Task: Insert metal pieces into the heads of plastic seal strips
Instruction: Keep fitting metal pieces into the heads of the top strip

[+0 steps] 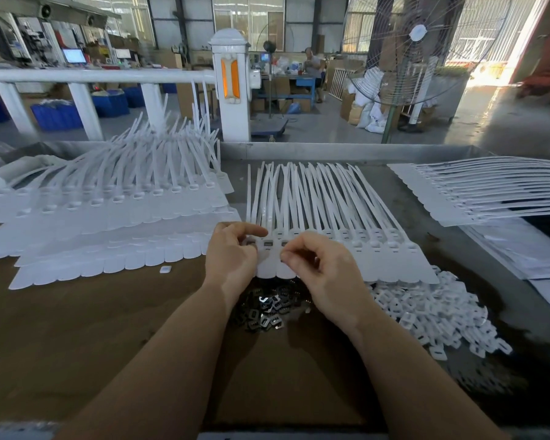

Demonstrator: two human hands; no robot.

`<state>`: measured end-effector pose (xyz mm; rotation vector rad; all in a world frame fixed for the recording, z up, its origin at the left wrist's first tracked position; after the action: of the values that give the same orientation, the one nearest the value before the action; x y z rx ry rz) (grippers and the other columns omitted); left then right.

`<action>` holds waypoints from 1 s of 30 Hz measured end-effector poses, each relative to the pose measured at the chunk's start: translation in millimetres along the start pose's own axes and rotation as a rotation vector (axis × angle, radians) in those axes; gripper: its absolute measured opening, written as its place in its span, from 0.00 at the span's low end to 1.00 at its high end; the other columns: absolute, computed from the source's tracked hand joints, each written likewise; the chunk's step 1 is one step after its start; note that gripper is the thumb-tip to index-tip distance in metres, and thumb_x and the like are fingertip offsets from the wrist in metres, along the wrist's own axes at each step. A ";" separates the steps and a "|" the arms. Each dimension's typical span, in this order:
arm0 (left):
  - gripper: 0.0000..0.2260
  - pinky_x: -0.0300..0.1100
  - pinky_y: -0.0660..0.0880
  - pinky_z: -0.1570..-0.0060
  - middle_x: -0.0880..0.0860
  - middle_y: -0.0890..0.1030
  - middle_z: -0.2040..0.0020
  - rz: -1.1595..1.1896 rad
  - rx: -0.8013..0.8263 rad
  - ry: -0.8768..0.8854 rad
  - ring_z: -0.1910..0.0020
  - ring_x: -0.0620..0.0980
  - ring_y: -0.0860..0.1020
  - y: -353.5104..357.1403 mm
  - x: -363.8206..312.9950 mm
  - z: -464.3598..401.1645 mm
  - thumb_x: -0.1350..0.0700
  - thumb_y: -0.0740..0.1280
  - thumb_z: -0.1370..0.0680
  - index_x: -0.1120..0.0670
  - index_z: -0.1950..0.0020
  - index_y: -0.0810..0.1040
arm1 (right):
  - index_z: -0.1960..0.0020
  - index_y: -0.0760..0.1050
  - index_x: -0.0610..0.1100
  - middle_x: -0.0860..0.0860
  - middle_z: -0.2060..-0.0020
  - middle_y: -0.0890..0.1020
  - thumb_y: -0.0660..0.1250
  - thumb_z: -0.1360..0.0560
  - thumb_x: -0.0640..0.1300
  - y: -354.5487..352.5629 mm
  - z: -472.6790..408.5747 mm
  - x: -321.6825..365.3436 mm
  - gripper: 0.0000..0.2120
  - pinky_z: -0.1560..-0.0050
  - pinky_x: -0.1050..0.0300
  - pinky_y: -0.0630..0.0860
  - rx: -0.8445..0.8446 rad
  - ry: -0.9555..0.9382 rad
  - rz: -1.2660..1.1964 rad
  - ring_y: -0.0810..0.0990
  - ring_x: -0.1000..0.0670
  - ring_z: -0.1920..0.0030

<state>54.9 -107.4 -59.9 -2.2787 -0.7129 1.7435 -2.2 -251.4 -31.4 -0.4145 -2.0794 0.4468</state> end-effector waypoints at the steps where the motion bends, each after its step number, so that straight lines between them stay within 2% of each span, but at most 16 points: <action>1: 0.17 0.18 0.65 0.63 0.48 0.71 0.48 -0.003 -0.002 0.003 0.56 0.39 0.71 -0.1 -0.3 -0.1 0.68 0.62 0.24 0.45 0.58 0.78 | 0.58 0.77 0.46 0.55 0.65 0.78 0.66 0.25 0.41 -4.0 -0.1 -0.3 0.03 0.61 0.69 0.70 -0.041 -0.004 -0.013 0.74 0.57 0.63; 5: 0.17 0.18 0.65 0.64 0.48 0.71 0.49 -0.008 -0.004 0.006 0.57 0.39 0.72 0.5 -0.7 -0.7 0.68 0.62 0.24 0.46 0.59 0.78 | 0.58 0.77 0.43 0.52 0.69 0.78 0.67 0.26 0.38 -16.8 -0.3 -2.1 0.03 0.63 0.61 0.75 -0.155 -0.011 -0.027 0.76 0.54 0.66; 10: 0.17 0.18 0.65 0.63 0.48 0.71 0.48 -0.018 -0.006 -0.004 0.57 0.37 0.71 0.3 -0.2 -1.0 0.68 0.61 0.24 0.45 0.60 0.78 | 0.57 0.80 0.46 0.56 0.64 0.81 0.70 0.28 0.39 -20.5 0.1 -8.7 0.03 0.57 0.70 0.74 -0.192 0.054 -0.046 0.79 0.59 0.61; 14: 0.17 0.17 0.64 0.65 0.48 0.71 0.47 -0.023 -0.006 -0.027 0.58 0.37 0.71 0.7 0.5 -0.3 0.68 0.61 0.24 0.45 0.59 0.78 | 0.53 0.80 0.46 0.55 0.62 0.81 0.69 0.27 0.38 -32.9 0.9 -19.8 0.05 0.55 0.67 0.76 -0.275 0.131 -0.040 0.79 0.58 0.60; 18: 0.14 0.18 0.65 0.65 0.47 0.71 0.48 -0.016 0.009 -0.039 0.59 0.38 0.71 1.3 1.6 0.9 0.66 0.61 0.23 0.48 0.54 0.79 | 0.50 0.79 0.45 0.52 0.61 0.82 0.69 0.27 0.37 -50.7 3.2 -35.0 0.07 0.53 0.68 0.76 -0.398 0.220 -0.067 0.81 0.55 0.57; 21: 0.09 0.21 0.61 0.58 0.47 0.70 0.46 -0.038 0.071 -0.015 0.54 0.39 0.70 7.0 -3.4 2.4 0.59 0.67 0.24 0.49 0.47 0.79 | 0.54 0.80 0.46 0.52 0.61 0.83 0.68 0.27 0.36 -53.1 3.4 -38.5 0.06 0.52 0.65 0.77 -0.408 0.238 -0.048 0.81 0.54 0.57; 23: 0.14 0.27 0.61 0.48 0.46 0.70 0.45 -0.073 0.126 0.017 0.47 0.41 0.69 12.4 -6.4 4.0 0.55 0.71 0.27 0.48 0.42 0.78 | 0.55 0.80 0.46 0.52 0.62 0.82 0.68 0.27 0.36 -53.3 2.7 -36.0 0.06 0.53 0.66 0.76 -0.406 0.217 -0.005 0.81 0.55 0.58; 26: 0.20 0.36 0.61 0.42 0.45 0.71 0.43 -0.076 0.178 0.049 0.42 0.43 0.67 15.3 -10.4 6.7 0.56 0.72 0.28 0.47 0.37 0.74 | 0.58 0.79 0.48 0.52 0.62 0.82 0.68 0.27 0.36 -54.3 2.3 -33.3 0.07 0.55 0.72 0.72 -0.406 0.196 0.052 0.79 0.56 0.58; 30: 0.25 0.37 0.61 0.41 0.48 0.71 0.41 -0.055 0.195 0.061 0.40 0.46 0.67 14.8 -9.1 6.1 0.59 0.73 0.29 0.46 0.34 0.71 | 0.59 0.78 0.48 0.52 0.62 0.81 0.69 0.28 0.36 -52.3 1.8 -30.1 0.07 0.56 0.74 0.70 -0.385 0.172 0.091 0.77 0.57 0.59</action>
<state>51.2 -125.4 -60.1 -2.1509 -0.5625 1.6342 5.4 -311.2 -29.9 -0.7494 -1.9813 0.0549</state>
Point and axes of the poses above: each hand's wrist, its own z-axis away from the middle knuckle, its own y-axis out of the palm, x = y × z, the point moved 10 cm from there along -z, towards the middle knuckle
